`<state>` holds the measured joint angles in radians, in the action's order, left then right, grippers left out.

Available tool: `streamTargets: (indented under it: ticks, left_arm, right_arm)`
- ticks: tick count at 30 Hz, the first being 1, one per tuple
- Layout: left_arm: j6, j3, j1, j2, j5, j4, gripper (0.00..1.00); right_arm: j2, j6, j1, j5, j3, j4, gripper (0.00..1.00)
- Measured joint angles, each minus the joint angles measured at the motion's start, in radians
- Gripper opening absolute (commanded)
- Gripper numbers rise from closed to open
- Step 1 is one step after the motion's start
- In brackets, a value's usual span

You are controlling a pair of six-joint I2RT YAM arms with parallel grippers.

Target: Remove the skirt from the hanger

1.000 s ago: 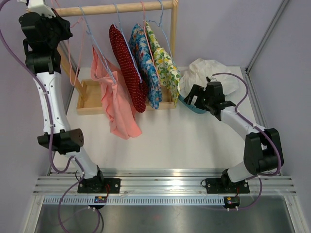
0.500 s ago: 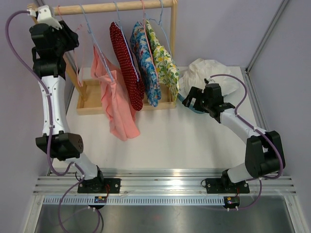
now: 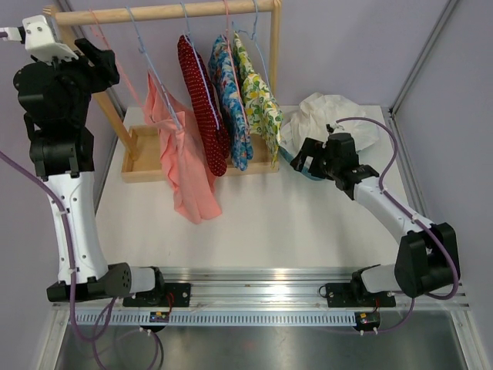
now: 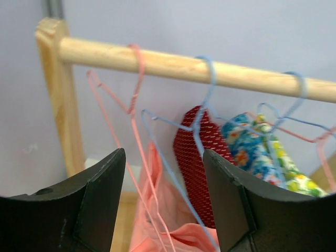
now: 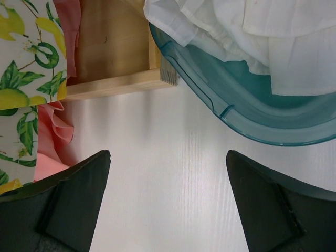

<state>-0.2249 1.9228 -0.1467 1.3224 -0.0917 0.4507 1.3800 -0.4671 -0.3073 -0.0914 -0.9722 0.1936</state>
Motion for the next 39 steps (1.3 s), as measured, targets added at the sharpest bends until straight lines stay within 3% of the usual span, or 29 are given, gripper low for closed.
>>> streamTargets:
  ticks: [11, 21, 25, 26, 27, 35, 37, 39]
  left_arm:
    - [0.01, 0.053, 0.276, 0.125, 0.045, 0.057, 0.59]
    - [0.002, 0.058, 0.29, 0.241, 0.148, 0.14, 0.54]
    - [-0.008, 0.066, 0.29, 0.246, 0.164, 0.142, 0.45]
    - [-0.01, 0.068, 0.29, 0.248, 0.166, 0.143, 0.32]
    - [-0.017, 0.071, 0.29, 0.251, 0.167, 0.143, 0.27]
    - [-0.019, 0.074, 0.29, 0.276, 0.183, 0.146, 0.13]
    - [-0.019, 0.075, 0.29, 0.278, 0.19, 0.151, 0.02]
    - [-0.013, 0.081, 0.29, 0.282, 0.196, 0.164, 0.0]
  right_arm:
    - [-0.1, 0.008, -0.021, 0.042, 0.0, 0.082, 0.99]
    - [-0.179, 0.02, -0.021, 0.074, 0.0, 0.138, 0.99]
    - [-0.183, 0.024, -0.021, 0.088, 0.0, 0.151, 0.99]
    - [-0.184, 0.025, -0.021, 0.091, 0.0, 0.152, 0.99]
    - [-0.184, 0.026, -0.021, 0.093, 0.0, 0.152, 1.0]
    - [-0.184, 0.033, -0.021, 0.103, 0.0, 0.152, 0.99]
    - [-0.184, 0.034, -0.021, 0.103, 0.001, 0.152, 0.99]
    - [-0.184, 0.035, -0.021, 0.103, 0.002, 0.152, 0.99]
